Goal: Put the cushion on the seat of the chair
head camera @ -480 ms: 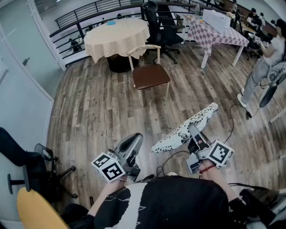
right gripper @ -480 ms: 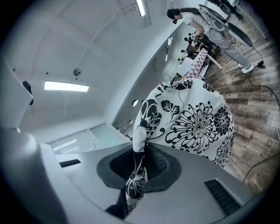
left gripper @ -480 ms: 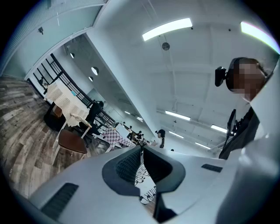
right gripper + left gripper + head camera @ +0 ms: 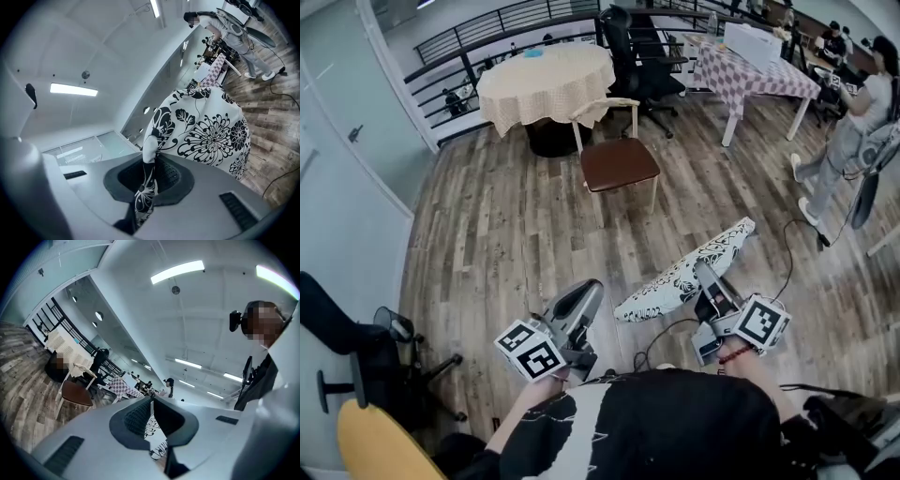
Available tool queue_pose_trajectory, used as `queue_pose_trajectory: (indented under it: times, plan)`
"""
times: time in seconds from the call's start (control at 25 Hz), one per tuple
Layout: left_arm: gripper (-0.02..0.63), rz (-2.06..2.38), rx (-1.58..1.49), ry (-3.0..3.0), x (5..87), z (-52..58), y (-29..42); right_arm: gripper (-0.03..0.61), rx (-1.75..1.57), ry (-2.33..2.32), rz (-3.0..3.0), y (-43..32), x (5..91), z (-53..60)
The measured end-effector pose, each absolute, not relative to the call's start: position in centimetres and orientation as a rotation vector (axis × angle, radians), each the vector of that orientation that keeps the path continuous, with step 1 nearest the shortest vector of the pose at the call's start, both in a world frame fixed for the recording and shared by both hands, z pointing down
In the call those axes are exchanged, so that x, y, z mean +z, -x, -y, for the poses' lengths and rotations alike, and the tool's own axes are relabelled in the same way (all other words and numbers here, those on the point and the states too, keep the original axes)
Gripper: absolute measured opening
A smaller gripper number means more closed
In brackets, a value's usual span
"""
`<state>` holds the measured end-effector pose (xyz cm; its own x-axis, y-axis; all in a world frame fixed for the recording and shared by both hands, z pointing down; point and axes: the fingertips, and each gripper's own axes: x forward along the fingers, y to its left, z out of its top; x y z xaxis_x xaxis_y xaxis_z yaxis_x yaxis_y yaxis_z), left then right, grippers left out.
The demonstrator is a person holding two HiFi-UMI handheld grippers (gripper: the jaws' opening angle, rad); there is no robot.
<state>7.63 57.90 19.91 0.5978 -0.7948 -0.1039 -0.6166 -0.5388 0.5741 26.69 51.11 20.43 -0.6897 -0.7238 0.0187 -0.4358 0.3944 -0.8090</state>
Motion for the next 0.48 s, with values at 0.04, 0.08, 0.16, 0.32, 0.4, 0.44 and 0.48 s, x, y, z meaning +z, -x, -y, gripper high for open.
queue_pose_trajectory:
  times: [0.04,0.08,0.16,0.32,0.4,0.44,0.48]
  plan:
    - [0.034,1.122,-0.491,-2.339,20.0,-57.9,-7.5,0.035,-1.185,1.008,-2.329,-26.6,20.4,-51.1]
    - [0.033,1.127,-0.491,-2.335,20.1,-57.8,-7.3,0.035,-1.181,1.008,-2.334,-26.4,20.4,-51.1]
    - [0.029,1.148,-0.478,-2.314,20.5,-57.5,-6.4,0.035,-1.189,1.012,-2.337,-25.8,20.7,-51.1]
    - [0.03,1.199,-0.371,-2.274,22.5,-56.3,-4.2,0.037,-1.221,1.018,-2.34,-23.2,21.6,-51.0]
    - [0.031,1.223,-0.356,-2.25,23.3,-55.7,-3.8,0.037,-1.254,1.043,-2.346,-22.7,22.5,-50.9]
    - [0.03,1.231,-0.366,-2.239,23.5,-55.5,-3.8,0.037,-1.265,1.069,-2.359,-22.8,23.0,-50.8]
    - [0.03,1.233,-0.382,-2.23,23.5,-55.2,-4.0,0.037,-1.271,1.081,-2.371,-22.9,23.3,-50.5]
